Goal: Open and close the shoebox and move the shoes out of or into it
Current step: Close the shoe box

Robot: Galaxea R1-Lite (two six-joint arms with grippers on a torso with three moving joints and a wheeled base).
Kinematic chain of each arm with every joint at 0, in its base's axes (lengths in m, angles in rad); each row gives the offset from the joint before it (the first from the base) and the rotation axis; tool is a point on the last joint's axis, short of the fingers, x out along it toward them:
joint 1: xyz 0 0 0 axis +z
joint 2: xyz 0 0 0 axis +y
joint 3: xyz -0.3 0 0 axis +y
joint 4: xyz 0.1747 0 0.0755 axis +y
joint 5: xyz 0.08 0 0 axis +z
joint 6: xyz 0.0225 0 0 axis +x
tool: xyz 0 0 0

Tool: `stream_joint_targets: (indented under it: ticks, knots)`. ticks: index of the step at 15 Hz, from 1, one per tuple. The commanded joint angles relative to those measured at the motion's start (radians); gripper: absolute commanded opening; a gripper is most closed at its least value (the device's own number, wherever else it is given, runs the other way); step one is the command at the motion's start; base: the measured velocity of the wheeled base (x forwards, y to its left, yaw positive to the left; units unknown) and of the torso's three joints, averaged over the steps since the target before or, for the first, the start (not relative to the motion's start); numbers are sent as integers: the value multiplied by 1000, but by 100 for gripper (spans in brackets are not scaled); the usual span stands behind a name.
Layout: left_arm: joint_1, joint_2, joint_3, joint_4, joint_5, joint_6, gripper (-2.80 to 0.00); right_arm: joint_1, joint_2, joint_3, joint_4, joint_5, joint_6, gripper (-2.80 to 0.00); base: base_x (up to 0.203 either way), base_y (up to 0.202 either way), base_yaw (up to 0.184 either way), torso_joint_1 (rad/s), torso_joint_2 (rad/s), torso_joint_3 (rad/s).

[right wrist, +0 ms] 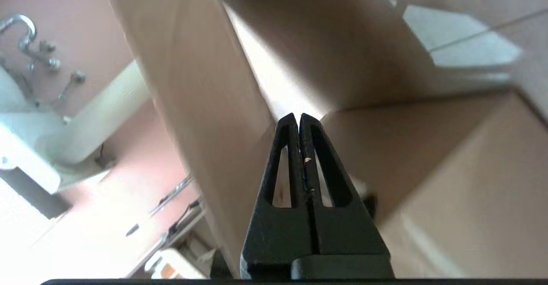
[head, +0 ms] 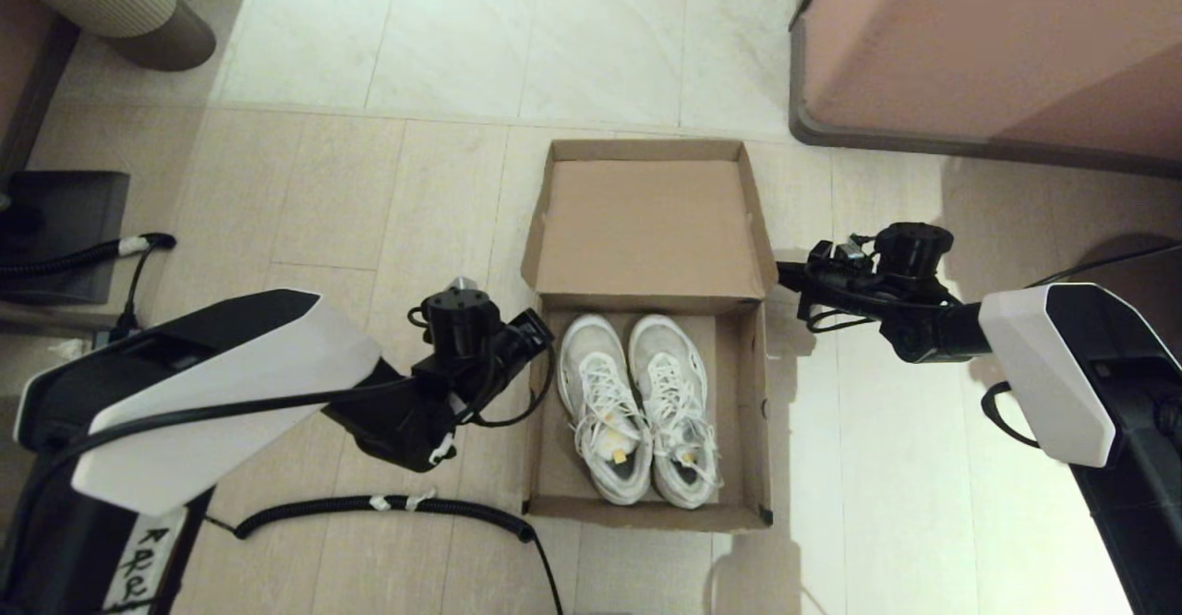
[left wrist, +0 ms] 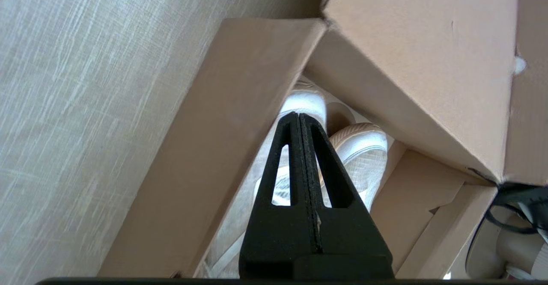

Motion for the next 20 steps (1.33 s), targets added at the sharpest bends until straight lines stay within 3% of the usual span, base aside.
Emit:
stream_joint_targets:
  ticks: [1, 4, 8, 11, 14, 20]
  knots:
    - [0, 9, -8, -5, 1, -4, -280, 0, 3, -1, -3, 15, 9, -280, 0, 0, 0, 0, 0, 0]
    - [-2, 17, -18, -5, 0, -4, -280, 13, 15, -1, 4, 33, 9, -280, 0, 0, 0, 0, 0, 0]
    - [-1, 30, -25, -5, 1, -4, -280, 33, 33, 1, 4, -27, -4, -280, 0, 0, 0, 0, 0, 0]
    - [0, 57, -52, -4, 3, 4, -280, 65, 28, 12, 65, -67, -128, -280, 0, 0, 0, 0, 0, 0]
    - [0, 77, -83, 1, 3, 24, -280, 111, 22, 15, 171, -191, -344, -280, 0, 0, 0, 0, 0, 0]
    - [-33, 63, -13, 3, 16, 39, -280, 121, -29, 114, 191, -219, -416, -280, 0, 0, 0, 0, 0, 0]
